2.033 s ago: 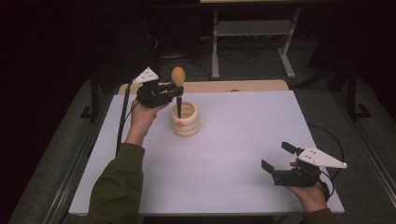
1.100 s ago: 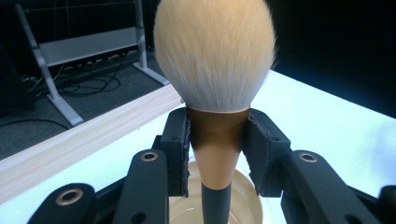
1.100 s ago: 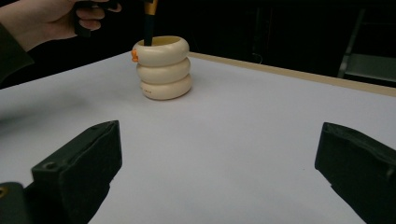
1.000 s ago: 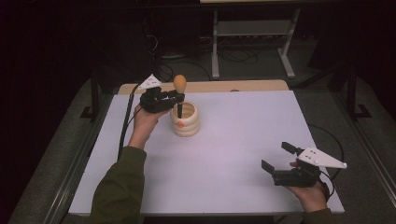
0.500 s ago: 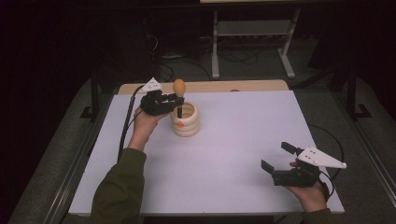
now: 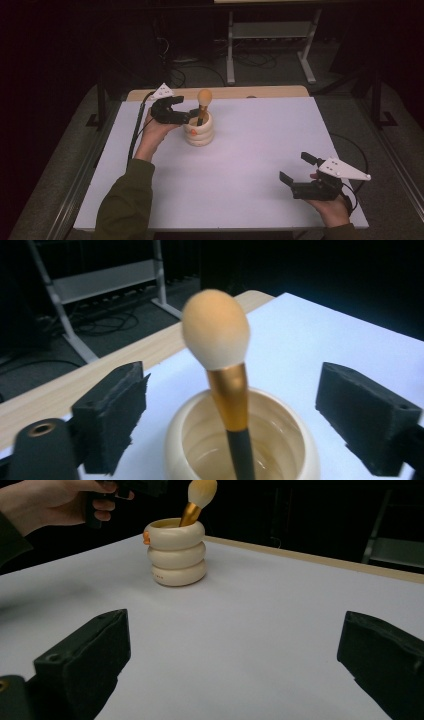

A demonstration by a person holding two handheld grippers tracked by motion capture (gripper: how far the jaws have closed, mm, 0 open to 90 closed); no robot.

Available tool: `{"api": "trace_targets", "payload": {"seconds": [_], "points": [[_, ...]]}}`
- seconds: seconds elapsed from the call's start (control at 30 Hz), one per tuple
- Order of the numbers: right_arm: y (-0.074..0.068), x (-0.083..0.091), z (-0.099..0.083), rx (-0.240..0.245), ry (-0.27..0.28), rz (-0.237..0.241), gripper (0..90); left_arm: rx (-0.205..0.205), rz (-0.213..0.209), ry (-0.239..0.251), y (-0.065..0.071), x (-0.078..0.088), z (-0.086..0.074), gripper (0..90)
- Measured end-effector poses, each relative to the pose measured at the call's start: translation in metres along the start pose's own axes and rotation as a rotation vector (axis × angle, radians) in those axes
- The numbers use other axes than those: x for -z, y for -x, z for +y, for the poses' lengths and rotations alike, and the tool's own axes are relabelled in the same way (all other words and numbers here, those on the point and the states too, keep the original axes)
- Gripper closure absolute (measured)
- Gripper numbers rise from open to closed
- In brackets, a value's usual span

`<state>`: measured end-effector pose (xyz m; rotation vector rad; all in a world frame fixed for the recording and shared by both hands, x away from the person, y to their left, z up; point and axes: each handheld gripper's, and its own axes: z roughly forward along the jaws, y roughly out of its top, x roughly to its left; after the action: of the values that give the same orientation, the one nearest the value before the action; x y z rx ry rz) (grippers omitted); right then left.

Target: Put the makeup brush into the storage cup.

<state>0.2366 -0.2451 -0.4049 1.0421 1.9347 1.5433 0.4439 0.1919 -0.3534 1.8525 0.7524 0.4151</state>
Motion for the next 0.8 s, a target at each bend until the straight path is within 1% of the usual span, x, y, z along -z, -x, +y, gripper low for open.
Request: {"api": "trace_targets", "payload": {"seconds": [0.07,0.1,0.13,0.17,0.27,0.3,0.43,0.53,0.63,0.8], "points": [[0.000,0.000,0.000,0.000,0.001,0.000,0.0,-0.002,-0.011,-0.013,-0.001,0.001,0.000,7.2],[0.000,0.000,0.000,0.000,0.001,0.000,0.0,0.006,-0.018,-0.017,-0.001,0.001,-0.001,6.5],[0.000,0.000,0.000,-0.001,0.001,0.000,0.0,0.002,-0.019,-0.019,-0.001,0.001,-0.001,3.8],[0.000,0.000,0.000,-0.002,0.002,-0.001,0.0,0.006,-0.017,-0.020,0.000,0.002,-0.002,1.7],[-0.001,0.000,-0.001,-0.005,0.001,-0.001,0.0,-0.004,-0.016,-0.022,0.002,0.006,-0.003,1.7],[-0.001,0.000,-0.001,-0.003,-0.001,-0.002,0.0,0.002,-0.018,-0.013,0.002,0.007,-0.004,1.7],[0.000,-0.001,-0.002,-0.006,-0.002,-0.001,0.0,-0.010,-0.020,-0.029,0.002,0.012,-0.007,1.7],[0.000,-0.001,-0.002,-0.006,-0.004,0.000,0.0,-0.009,-0.018,-0.034,0.002,0.015,-0.009,1.7],[0.001,0.000,-0.002,-0.007,-0.004,0.000,0.0,-0.004,-0.022,-0.022,0.002,0.018,-0.010,1.7],[0.002,0.000,-0.002,-0.007,-0.003,-0.004,0.0,-0.005,-0.022,-0.023,0.005,0.022,-0.012,1.7]]}}
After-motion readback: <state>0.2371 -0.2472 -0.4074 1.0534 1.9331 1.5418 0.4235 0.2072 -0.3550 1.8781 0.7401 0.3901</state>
